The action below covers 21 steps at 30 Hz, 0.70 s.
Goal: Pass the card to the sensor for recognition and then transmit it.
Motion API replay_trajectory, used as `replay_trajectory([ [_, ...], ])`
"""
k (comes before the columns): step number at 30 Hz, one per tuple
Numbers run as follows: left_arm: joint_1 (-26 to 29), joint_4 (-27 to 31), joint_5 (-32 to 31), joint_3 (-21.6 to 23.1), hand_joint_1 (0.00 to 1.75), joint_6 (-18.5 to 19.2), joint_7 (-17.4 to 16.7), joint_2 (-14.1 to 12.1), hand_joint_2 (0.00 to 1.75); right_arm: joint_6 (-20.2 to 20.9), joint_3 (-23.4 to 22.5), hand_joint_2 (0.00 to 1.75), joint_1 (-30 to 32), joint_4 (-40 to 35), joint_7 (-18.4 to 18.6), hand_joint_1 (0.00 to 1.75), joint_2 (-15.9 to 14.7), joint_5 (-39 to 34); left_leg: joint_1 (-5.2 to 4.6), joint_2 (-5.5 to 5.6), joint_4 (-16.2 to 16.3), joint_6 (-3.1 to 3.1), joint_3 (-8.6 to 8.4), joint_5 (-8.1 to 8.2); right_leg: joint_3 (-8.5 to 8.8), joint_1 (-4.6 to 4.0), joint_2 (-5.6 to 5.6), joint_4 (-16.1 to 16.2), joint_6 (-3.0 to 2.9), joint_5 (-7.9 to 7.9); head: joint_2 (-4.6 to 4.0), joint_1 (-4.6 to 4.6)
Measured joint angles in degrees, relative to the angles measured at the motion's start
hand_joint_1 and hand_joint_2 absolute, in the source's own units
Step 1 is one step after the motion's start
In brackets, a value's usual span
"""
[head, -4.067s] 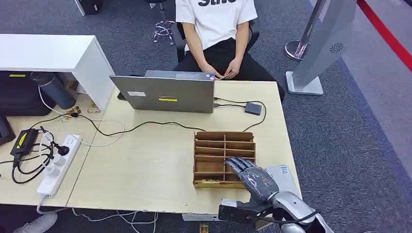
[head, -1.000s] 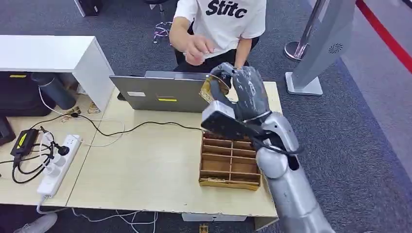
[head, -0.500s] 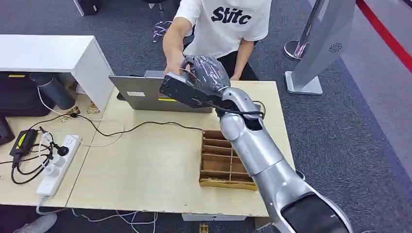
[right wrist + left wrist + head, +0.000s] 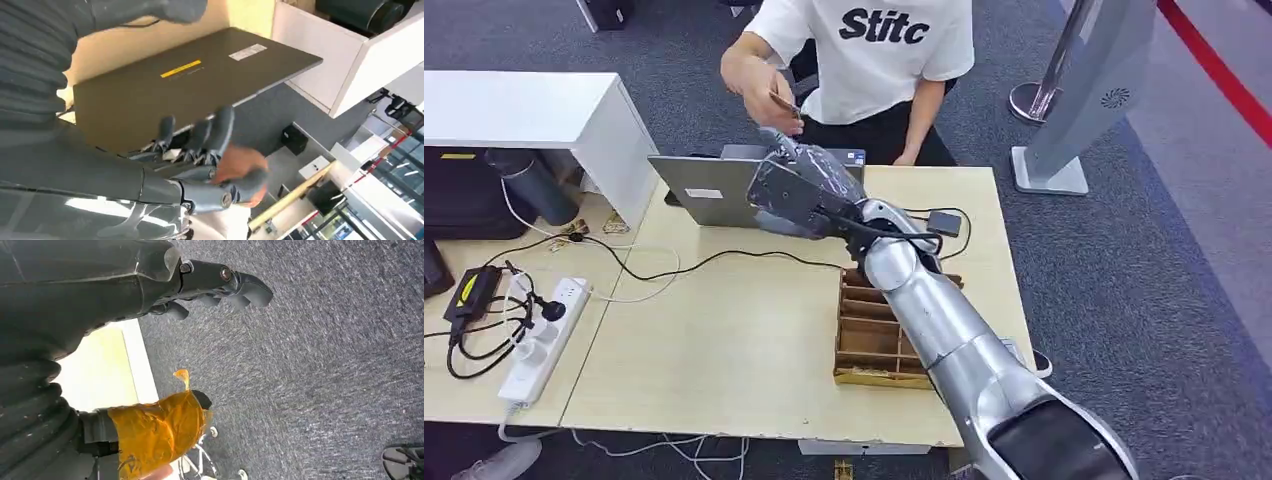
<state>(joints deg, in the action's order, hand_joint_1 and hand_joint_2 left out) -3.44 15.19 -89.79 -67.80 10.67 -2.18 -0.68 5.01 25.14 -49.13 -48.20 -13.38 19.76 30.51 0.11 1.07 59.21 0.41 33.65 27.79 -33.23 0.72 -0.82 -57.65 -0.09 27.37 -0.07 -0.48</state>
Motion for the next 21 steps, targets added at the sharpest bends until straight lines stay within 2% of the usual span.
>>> replay_trajectory([
  [5,0.1,-0.3,0.7,0.0,0.0,0.0,0.0,-0.3,1.75,3.6,-2.7,1.75,-1.5,5.0,0.7,0.0,0.0,-16.6,0.0,0.04,0.0,0.0,0.0,-0.01,0.01,0.0,0.01,0.0,0.0,0.0,0.0,0.0],
  [8,0.1,-0.3,1.0,0.0,0.0,-0.2,0.0,-0.6,1.75,3.7,-6.6,1.75,-2.6,9.3,0.9,0.0,-0.1,-23.9,-0.01,0.03,0.0,0.0,-0.01,0.0,0.01,0.0,0.01,0.0,0.0,-0.01,0.0,0.02],
  [11,0.2,-0.4,1.7,0.0,0.0,-0.5,0.0,-0.7,1.75,1.0,-12.3,1.75,-3.0,12.8,-0.4,0.0,-2.1,-30.3,-0.02,0.19,0.0,0.01,-0.01,-0.01,0.04,0.0,0.14,0.1,0.01,-0.01,0.0,0.0],
  [15,0.7,-0.4,2.4,0.0,0.0,-0.9,0.5,-0.7,1.75,0.5,-20.4,1.75,-2.7,14.9,-3.0,0.0,-8.9,-37.6,-0.03,0.39,0.1,0.04,0.0,0.01,0.14,0.01,0.34,0.2,0.03,0.0,0.0,-0.02],
  [19,1.3,-0.4,3.3,-0.2,0.0,-1.3,0.5,-0.7,1.75,5.2,-30.1,1.75,1.2,15.3,-6.5,0.0,-17.3,-46.4,-0.04,0.71,0.1,0.2,-0.04,0.1,0.43,0.01,0.66,0.4,0.16,0.07,0.0,0.02],
  [21,1.8,-0.4,3.5,-0.5,0.0,-1.5,0.5,-0.7,1.75,7.4,-34.9,1.75,4.1,15.3,-7.2,0.0,-21.0,-48.6,-0.04,0.74,0.1,0.27,-0.01,0.16,0.45,0.01,0.71,0.4,0.22,0.1,0.0,0.04],
])
